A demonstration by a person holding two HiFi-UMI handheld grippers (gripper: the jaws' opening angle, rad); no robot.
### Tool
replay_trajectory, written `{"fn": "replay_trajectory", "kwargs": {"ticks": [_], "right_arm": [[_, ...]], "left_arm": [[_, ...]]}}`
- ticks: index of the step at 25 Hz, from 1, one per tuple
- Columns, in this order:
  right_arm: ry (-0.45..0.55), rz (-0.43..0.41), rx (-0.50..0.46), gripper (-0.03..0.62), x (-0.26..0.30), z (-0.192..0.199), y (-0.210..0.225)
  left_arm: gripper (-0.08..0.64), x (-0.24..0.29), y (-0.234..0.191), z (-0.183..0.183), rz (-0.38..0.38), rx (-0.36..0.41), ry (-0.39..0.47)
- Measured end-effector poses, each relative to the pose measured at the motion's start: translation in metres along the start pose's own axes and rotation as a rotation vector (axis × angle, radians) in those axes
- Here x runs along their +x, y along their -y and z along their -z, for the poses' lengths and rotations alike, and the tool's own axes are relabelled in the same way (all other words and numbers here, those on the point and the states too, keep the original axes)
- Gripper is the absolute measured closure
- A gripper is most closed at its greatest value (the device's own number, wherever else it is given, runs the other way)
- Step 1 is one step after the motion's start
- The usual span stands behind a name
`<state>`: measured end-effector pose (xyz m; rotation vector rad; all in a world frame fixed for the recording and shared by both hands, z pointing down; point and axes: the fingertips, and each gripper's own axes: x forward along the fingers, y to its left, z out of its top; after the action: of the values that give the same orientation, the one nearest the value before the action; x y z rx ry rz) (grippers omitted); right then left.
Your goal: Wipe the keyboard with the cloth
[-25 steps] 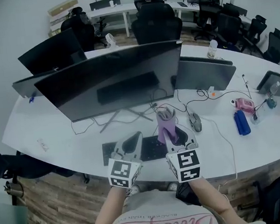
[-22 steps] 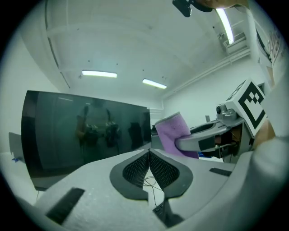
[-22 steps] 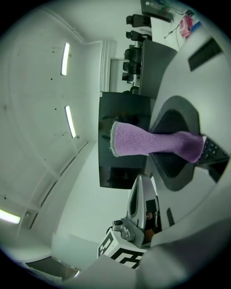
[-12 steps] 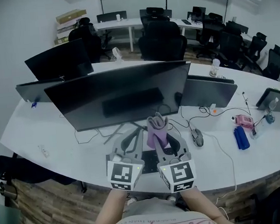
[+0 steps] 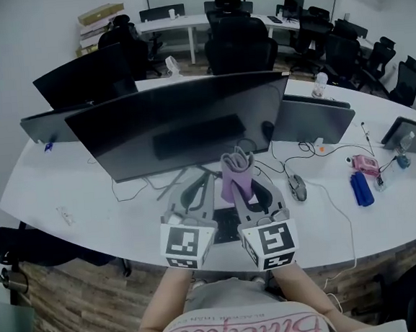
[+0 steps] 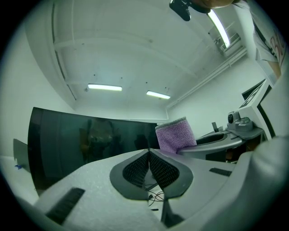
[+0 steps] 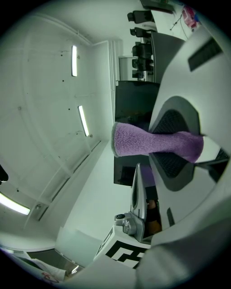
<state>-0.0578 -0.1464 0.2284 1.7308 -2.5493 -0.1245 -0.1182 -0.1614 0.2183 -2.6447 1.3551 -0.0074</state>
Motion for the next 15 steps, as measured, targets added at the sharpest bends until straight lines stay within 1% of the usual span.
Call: {"fn": "replay_trajectory", "kwargs": {"ticks": [15], "right_arm": [[-0.007,0.014,-0.007,0.508,0.0019,-0.0011,0.0033]], "left_arm": [[0.555,0.0039,0.0009,0.0018,0.015,-0.028,0.018]]}}
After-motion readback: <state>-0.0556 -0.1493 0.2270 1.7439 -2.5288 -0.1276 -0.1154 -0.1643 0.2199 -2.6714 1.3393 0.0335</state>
